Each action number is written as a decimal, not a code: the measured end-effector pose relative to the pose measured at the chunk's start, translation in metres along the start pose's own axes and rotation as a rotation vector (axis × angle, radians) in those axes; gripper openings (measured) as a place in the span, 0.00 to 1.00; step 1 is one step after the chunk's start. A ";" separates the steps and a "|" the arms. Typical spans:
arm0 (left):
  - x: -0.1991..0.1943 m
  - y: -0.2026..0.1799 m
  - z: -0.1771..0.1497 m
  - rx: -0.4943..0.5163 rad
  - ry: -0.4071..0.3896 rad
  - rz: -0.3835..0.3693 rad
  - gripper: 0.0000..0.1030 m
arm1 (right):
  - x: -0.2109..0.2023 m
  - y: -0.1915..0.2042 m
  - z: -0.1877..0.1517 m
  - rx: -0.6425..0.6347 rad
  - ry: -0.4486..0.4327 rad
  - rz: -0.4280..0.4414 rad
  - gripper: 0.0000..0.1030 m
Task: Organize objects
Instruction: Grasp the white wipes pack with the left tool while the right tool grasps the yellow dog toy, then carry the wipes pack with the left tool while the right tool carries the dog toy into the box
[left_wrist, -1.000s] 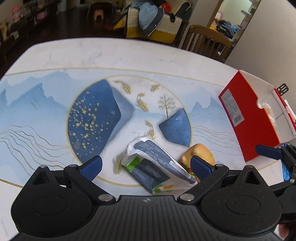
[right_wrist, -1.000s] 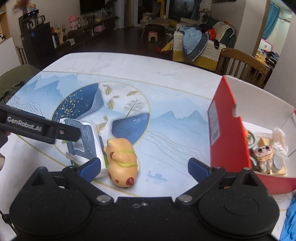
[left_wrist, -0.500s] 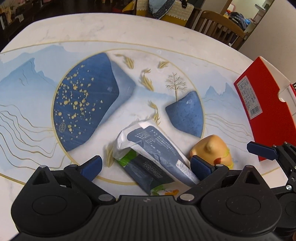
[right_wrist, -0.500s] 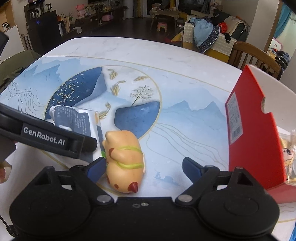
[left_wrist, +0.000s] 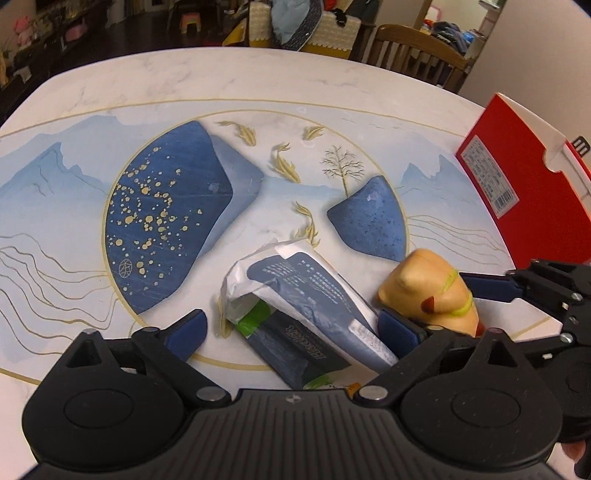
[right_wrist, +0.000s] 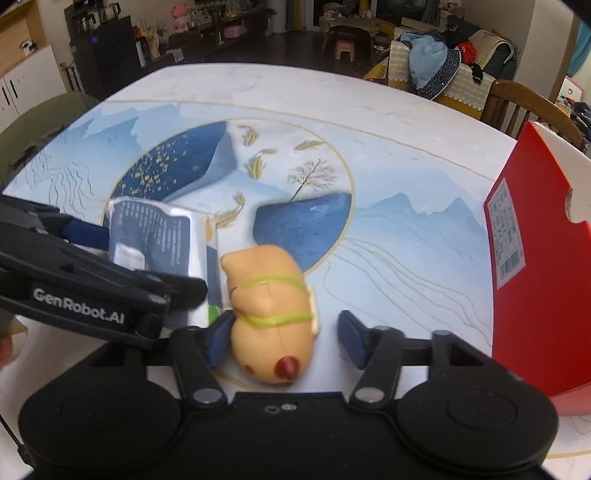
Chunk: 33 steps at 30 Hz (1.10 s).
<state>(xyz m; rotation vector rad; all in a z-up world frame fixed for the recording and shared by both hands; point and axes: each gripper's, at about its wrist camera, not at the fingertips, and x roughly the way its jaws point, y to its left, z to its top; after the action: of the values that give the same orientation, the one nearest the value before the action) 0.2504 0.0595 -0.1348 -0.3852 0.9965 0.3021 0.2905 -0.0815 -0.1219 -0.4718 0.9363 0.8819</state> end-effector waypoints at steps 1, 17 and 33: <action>-0.002 0.000 -0.001 0.001 -0.007 -0.007 0.85 | 0.001 0.000 -0.001 0.003 0.002 0.000 0.49; -0.031 -0.002 -0.017 -0.013 -0.049 -0.088 0.36 | -0.037 -0.021 -0.020 0.221 -0.029 0.011 0.42; -0.082 -0.043 -0.027 0.095 -0.085 -0.222 0.33 | -0.120 -0.026 -0.042 0.313 -0.087 0.033 0.42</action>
<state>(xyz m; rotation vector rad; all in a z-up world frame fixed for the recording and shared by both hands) 0.2066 0.0031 -0.0699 -0.3893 0.8724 0.0695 0.2555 -0.1783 -0.0429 -0.1486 0.9829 0.7627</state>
